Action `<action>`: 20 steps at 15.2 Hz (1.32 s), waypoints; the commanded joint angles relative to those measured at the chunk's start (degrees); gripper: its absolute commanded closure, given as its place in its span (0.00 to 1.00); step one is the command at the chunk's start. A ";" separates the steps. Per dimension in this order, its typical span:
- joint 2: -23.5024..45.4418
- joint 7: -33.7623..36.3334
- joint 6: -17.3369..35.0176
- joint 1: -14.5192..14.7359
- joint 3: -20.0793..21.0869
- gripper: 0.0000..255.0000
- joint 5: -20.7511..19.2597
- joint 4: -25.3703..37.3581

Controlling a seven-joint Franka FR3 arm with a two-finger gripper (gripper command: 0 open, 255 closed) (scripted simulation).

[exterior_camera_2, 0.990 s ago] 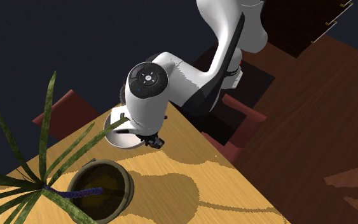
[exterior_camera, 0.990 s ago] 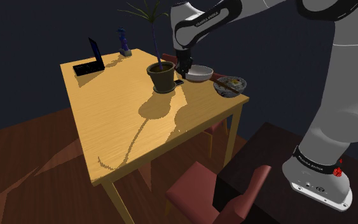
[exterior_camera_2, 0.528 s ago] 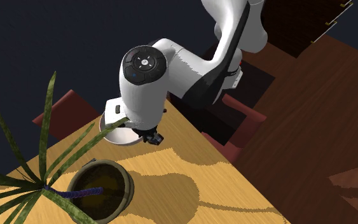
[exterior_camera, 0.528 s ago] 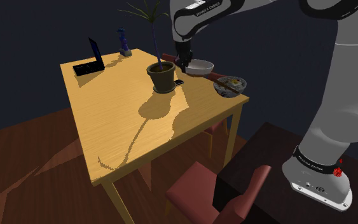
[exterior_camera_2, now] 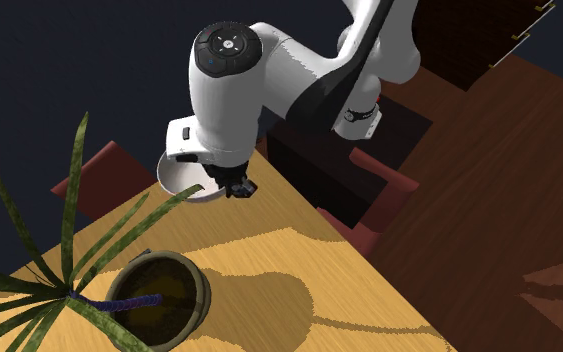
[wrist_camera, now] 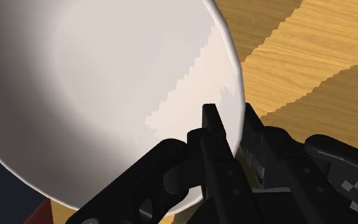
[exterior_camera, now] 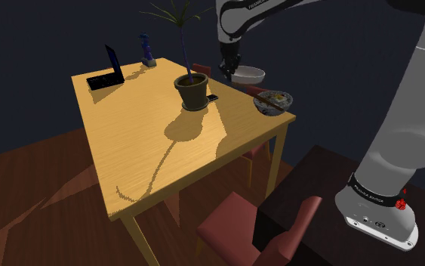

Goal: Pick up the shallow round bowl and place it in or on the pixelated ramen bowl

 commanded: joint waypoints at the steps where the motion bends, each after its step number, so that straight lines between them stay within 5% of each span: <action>1: -3.98 -1.94 0.93 -1.09 -0.85 1.00 0.29 -4.55; 11: -20.52 -11.80 2.66 -5.66 -6.52 1.00 -0.05 -21.30; 20: -18.73 -10.79 9.67 -5.83 -6.77 1.00 -0.67 -26.57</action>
